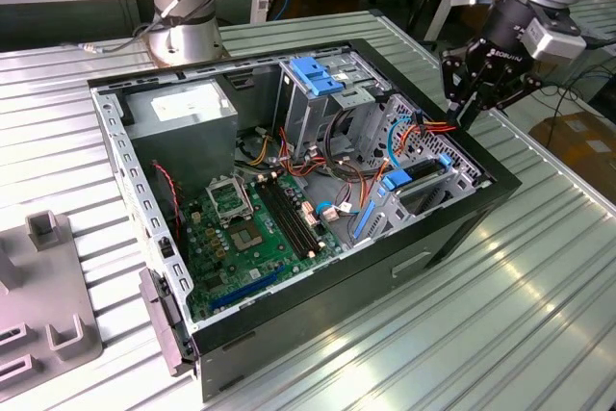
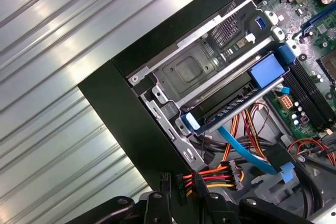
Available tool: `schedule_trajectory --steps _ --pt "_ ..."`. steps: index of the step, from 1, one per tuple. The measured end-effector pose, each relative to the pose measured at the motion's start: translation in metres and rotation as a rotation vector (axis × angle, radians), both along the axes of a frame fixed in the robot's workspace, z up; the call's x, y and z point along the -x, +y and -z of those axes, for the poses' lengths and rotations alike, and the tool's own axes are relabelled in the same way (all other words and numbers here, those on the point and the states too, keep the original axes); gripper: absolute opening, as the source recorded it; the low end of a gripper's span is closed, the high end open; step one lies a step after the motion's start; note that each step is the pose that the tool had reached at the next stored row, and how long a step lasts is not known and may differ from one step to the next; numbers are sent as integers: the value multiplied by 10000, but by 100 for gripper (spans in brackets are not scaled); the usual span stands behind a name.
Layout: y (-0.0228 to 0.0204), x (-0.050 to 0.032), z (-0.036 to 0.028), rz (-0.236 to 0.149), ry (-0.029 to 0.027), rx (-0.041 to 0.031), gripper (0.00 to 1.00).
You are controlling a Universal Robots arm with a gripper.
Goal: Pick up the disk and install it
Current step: 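Insert the first disk wire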
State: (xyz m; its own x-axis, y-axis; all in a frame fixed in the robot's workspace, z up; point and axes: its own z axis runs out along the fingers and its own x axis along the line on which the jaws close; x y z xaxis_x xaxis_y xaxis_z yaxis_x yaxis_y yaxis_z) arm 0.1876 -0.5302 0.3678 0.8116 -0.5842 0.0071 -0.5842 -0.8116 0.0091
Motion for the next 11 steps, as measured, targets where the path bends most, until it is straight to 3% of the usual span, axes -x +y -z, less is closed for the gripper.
schedule_trajectory --steps 4,11 --pt "0 14 1 -347 -126 30 30" --pt "0 42 16 -629 -163 39 30"
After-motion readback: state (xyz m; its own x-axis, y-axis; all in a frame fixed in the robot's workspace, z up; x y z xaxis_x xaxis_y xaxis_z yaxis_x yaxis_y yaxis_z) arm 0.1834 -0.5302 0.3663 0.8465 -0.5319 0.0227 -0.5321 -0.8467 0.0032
